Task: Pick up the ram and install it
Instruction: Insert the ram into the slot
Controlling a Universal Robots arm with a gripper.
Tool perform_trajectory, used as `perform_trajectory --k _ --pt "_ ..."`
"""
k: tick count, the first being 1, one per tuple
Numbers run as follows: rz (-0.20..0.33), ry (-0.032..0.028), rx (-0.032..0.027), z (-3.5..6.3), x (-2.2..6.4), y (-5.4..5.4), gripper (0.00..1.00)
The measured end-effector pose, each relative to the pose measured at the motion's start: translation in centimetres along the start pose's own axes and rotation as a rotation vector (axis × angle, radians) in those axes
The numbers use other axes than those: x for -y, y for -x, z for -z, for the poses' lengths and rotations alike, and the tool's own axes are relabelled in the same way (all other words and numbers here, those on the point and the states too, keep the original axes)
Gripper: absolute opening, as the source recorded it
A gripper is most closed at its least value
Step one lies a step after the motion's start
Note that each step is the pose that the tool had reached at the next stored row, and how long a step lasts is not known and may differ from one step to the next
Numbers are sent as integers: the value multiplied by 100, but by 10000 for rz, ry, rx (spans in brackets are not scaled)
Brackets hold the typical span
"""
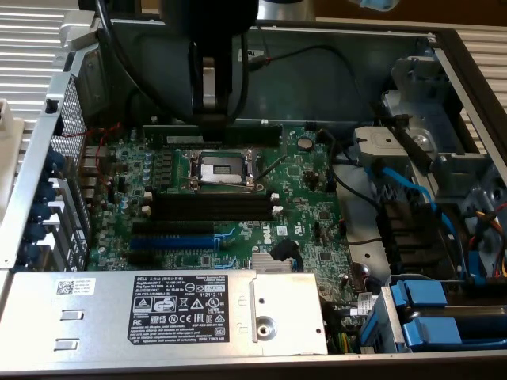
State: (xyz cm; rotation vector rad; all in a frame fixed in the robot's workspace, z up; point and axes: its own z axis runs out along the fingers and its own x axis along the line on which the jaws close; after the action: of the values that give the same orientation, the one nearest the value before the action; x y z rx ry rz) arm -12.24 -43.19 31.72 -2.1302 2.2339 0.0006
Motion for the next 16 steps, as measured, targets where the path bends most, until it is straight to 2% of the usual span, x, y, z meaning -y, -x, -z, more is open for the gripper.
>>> perform_trajectory --k 2,5,7,11,16 --pt "6 26 -1 -31 23 0 15" --pt "20 39 -2 -79 21 -3 15" --pt "49 71 -2 -109 20 -4 15" --pt "166 87 2 -164 18 -7 15" --pt "397 158 7 -205 18 -24 15"
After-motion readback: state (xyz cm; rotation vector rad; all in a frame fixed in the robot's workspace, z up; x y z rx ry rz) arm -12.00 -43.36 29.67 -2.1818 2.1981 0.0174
